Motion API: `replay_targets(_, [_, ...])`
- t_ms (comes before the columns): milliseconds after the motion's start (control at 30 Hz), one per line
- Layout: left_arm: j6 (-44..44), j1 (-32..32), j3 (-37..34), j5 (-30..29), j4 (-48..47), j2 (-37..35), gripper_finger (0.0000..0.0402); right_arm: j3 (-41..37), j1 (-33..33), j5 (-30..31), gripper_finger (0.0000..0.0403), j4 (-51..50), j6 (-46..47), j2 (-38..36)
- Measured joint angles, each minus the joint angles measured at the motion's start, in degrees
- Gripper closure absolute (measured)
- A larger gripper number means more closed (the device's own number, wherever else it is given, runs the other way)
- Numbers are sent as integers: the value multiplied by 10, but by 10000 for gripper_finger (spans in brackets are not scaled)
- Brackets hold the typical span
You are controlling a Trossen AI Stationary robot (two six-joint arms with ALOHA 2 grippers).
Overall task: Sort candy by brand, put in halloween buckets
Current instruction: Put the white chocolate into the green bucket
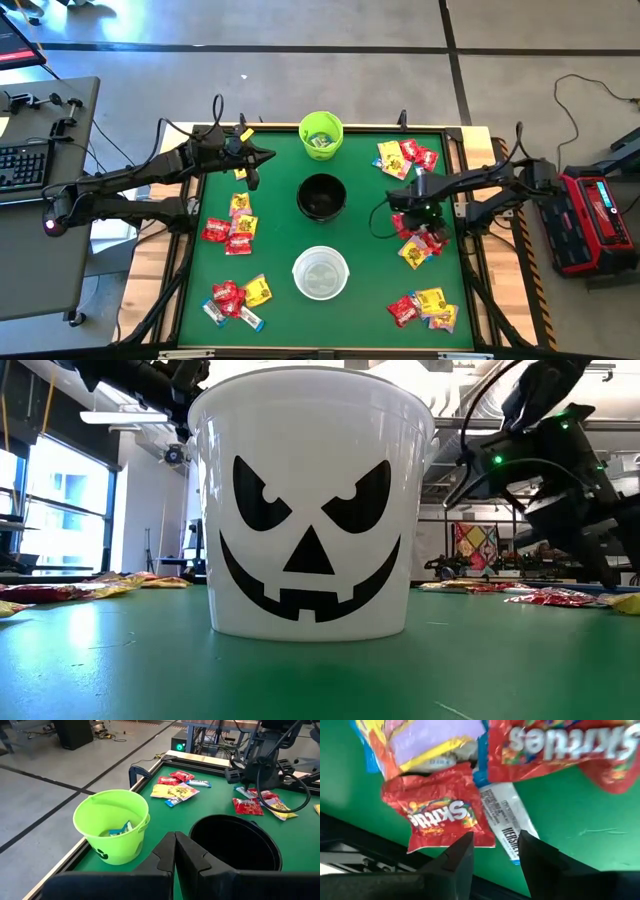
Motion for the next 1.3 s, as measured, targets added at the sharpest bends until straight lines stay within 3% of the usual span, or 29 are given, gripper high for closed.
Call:
replay_targets(333, [-4,0,0,0,0,0,401,-12,4,25,265,32,-64,-1])
replay_targets(1033, [-4,0,0,0,-1,0,402,-18,4,-1,267,73,-62,-1])
replay_targets(1167, [-4,0,0,0,-1,0,401,-18,4,-1,294,73,-56,-1])
replay_targets(1300, [-4,0,0,0,-1,0,401,-18,4,-1,351,71,-50,-1])
